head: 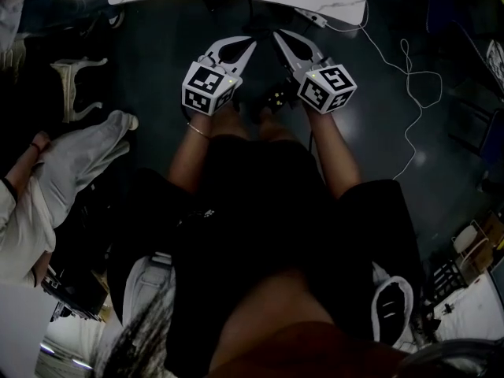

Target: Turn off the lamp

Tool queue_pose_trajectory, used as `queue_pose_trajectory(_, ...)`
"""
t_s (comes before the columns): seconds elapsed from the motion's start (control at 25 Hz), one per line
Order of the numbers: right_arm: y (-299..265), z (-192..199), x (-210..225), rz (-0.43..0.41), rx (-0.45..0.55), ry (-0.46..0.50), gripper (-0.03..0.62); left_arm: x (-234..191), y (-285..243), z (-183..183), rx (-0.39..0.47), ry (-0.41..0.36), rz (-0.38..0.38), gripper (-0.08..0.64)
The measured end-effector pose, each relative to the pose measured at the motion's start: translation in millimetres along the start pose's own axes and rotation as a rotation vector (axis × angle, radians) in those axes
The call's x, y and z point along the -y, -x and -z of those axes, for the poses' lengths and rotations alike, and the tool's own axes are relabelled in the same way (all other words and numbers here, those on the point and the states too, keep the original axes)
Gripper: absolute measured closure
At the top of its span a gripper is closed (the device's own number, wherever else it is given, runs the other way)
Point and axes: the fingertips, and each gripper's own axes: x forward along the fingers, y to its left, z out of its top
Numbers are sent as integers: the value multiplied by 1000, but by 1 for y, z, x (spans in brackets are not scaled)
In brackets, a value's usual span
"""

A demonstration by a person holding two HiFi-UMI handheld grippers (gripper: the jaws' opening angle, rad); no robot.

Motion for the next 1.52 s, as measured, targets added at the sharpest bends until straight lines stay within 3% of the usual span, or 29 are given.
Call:
queue_pose_trajectory(0.4,33,-6,-23,16,62,21,591,27,16,-20,68,-47,43,554)
queue_pose_trajectory(0.6,41,-5,-59,17,90,40,592,36,49,-21,108,-46,42,554)
queue_pose_trajectory(0.88,55,7,-100,29,131,50,592,56,95,-10,128,-74,39,554)
queue_pose_trajectory(1.16,83,30,-150,28,158,56,592,83,145,10,162,-53,35,554)
queue_pose_trajectory(1.52,116,34,-183,-7,185,65,591,121,171,14,208,-72,35,554)
